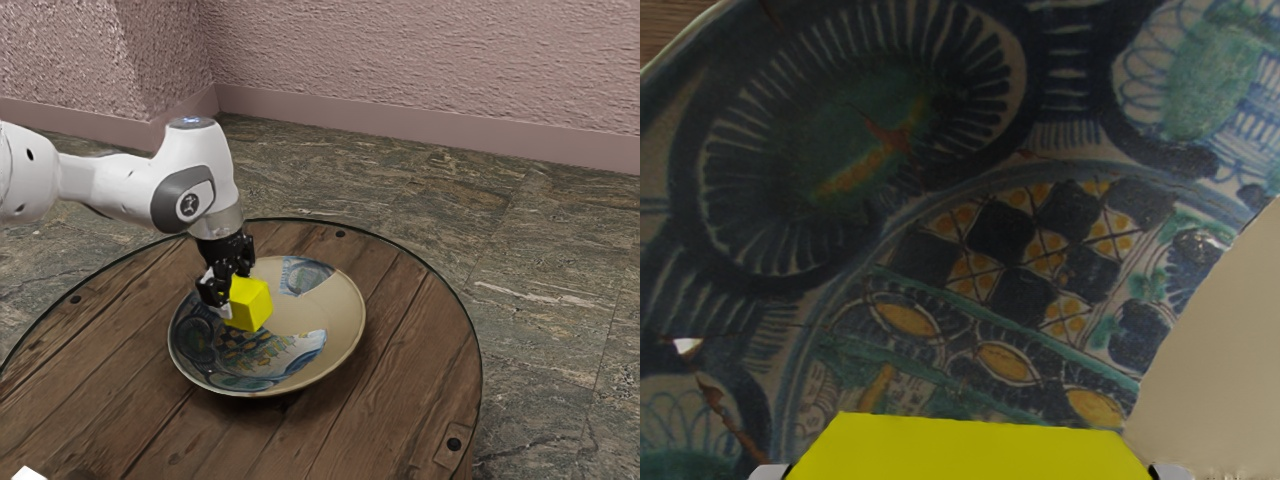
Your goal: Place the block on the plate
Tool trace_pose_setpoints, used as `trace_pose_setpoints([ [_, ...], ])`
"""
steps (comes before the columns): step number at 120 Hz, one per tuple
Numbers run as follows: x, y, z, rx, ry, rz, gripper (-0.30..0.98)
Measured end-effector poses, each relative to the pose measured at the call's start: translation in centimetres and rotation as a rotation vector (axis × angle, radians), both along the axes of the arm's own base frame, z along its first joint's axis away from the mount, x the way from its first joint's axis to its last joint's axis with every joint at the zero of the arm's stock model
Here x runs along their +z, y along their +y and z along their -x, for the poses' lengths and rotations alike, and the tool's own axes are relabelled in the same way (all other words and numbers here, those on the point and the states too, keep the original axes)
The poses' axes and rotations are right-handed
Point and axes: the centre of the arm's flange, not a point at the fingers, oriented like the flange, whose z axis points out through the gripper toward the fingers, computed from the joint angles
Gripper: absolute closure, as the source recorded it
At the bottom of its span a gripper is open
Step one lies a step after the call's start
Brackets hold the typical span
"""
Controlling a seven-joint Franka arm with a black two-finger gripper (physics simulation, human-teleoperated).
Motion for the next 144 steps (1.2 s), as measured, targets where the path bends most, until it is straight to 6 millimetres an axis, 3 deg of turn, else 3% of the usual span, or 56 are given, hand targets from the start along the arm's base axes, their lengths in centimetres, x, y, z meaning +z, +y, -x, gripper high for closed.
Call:
trace_pose_setpoints([
  [42,-3.4,-1.4,-1.1,-0.004,0.022,-0.008,0.3],
  [78,-2.0,-1.7,-1.8,-0.001,-0.03,-0.012,0.08],
  [108,2.6,-1.0,-2.8,0.01,-0.034,-0.025,0.02],
  [129,7.1,-0.3,-3.6,-0.004,-0.032,-0.034,0.01],
  [144,10.1,0.5,-3.0,-0.025,-0.007,-0.039,0.01],
])
